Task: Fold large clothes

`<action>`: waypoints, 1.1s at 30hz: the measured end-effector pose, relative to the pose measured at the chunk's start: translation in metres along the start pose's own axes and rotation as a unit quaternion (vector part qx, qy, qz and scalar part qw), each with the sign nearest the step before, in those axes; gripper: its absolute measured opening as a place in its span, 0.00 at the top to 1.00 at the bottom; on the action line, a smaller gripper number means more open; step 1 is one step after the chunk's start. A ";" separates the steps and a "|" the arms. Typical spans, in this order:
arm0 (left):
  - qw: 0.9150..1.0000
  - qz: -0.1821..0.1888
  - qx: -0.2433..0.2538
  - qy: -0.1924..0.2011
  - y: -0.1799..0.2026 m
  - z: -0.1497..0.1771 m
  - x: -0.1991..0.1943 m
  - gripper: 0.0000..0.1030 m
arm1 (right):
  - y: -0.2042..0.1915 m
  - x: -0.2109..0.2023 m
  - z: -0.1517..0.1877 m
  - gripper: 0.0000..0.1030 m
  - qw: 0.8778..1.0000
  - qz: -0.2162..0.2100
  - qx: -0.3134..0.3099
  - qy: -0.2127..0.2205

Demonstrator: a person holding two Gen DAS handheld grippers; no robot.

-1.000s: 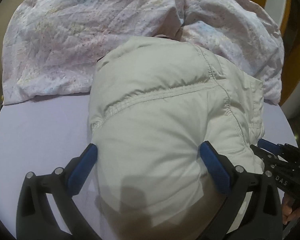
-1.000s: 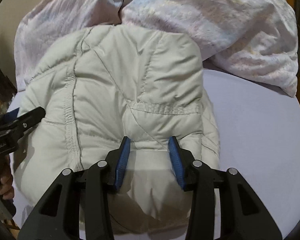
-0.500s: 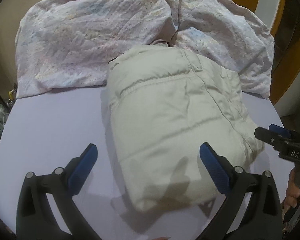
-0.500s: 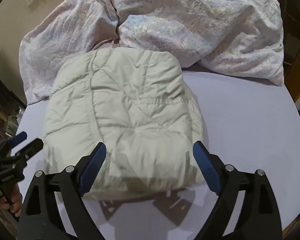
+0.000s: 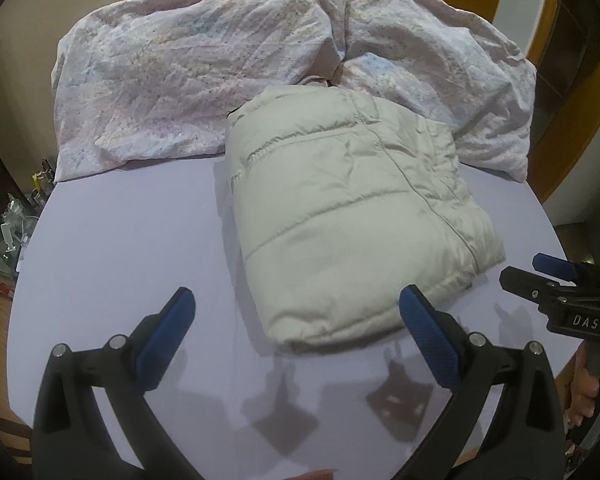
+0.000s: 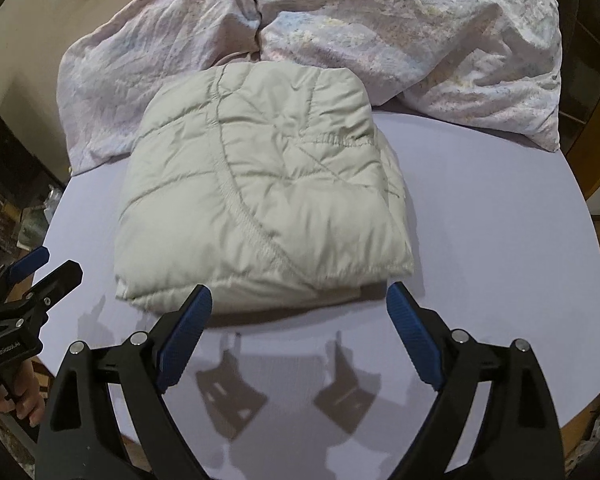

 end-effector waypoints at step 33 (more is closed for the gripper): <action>0.999 0.021 -0.022 -0.011 0.043 0.058 -0.051 0.02 | 0.000 -0.050 0.067 0.12 0.999 -0.013 0.002 -0.035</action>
Point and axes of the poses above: each gripper's, at about its wrist camera, not at the fingertips, and x roughly the way its jaws point, y to its right, z to its underside, the point moved 6 cm from there along x, roughly the way its jaws point, and after that the axes turned 14 degrees about z, right-handed, at the moved point
